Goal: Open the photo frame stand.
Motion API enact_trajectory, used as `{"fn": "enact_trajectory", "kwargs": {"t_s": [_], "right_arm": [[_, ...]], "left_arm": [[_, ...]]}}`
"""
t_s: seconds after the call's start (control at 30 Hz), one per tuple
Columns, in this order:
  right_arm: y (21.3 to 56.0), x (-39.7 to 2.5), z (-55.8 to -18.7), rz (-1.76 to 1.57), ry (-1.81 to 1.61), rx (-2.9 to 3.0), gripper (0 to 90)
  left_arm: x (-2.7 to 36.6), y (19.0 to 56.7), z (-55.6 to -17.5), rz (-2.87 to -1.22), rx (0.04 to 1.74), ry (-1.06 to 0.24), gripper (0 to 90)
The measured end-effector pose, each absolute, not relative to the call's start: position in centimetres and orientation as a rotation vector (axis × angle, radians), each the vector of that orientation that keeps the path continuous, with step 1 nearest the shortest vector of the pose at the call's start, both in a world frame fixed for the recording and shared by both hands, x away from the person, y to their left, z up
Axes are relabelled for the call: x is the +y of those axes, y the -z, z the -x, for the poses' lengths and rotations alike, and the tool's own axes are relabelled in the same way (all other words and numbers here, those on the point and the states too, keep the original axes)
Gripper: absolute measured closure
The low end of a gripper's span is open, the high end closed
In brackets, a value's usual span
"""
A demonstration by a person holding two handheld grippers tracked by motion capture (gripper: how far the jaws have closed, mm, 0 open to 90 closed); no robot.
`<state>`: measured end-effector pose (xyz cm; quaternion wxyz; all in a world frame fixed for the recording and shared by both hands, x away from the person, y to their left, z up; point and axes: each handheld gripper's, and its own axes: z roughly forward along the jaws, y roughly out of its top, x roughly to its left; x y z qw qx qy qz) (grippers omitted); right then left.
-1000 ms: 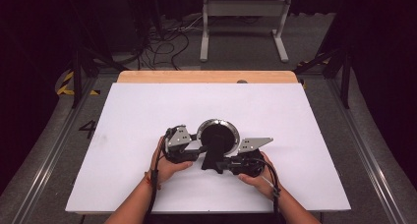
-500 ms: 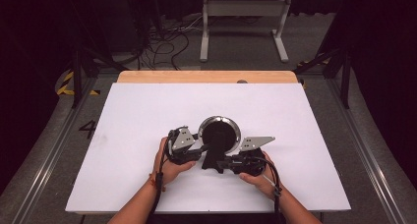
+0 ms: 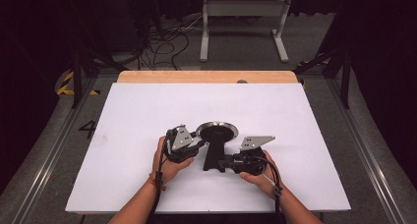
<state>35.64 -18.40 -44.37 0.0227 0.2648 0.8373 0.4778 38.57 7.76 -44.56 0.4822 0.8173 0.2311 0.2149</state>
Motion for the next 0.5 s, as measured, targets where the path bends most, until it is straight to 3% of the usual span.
{"fn": "enact_trajectory", "kwargs": {"t_s": [0.5], "right_arm": [[44.23, -18.53, -35.54, -0.799, -1.463, 2.623, 75.0]], "left_arm": [[7.7, 44.53, -38.3, -2.006, 0.554, -0.543, 65.4]]}}
